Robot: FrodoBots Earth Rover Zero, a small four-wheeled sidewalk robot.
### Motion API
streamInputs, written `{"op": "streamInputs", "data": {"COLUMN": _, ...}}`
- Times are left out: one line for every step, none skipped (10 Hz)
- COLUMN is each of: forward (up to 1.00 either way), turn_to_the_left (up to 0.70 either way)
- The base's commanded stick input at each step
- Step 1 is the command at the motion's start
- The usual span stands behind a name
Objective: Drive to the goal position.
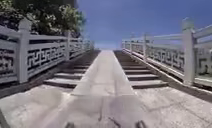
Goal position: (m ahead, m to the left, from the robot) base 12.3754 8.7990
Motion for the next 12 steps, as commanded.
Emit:
{"op": "streamInputs", "data": {"forward": 0.45, "turn_to_the_left": 0.00}}
{"op": "streamInputs", "data": {"forward": 0.45, "turn_to_the_left": 0.00}}
{"op": "streamInputs", "data": {"forward": 0.45, "turn_to_the_left": 0.00}}
{"op": "streamInputs", "data": {"forward": 0.45, "turn_to_the_left": 0.00}}
{"op": "streamInputs", "data": {"forward": 0.45, "turn_to_the_left": 0.00}}
{"op": "streamInputs", "data": {"forward": 0.56, "turn_to_the_left": 0.00}}
{"op": "streamInputs", "data": {"forward": 0.70, "turn_to_the_left": 0.00}}
{"op": "streamInputs", "data": {"forward": 0.70, "turn_to_the_left": 0.00}}
{"op": "streamInputs", "data": {"forward": 0.60, "turn_to_the_left": 0.00}}
{"op": "streamInputs", "data": {"forward": 0.46, "turn_to_the_left": 0.00}}
{"op": "streamInputs", "data": {"forward": 0.53, "turn_to_the_left": 0.00}}
{"op": "streamInputs", "data": {"forward": 0.70, "turn_to_the_left": 0.00}}
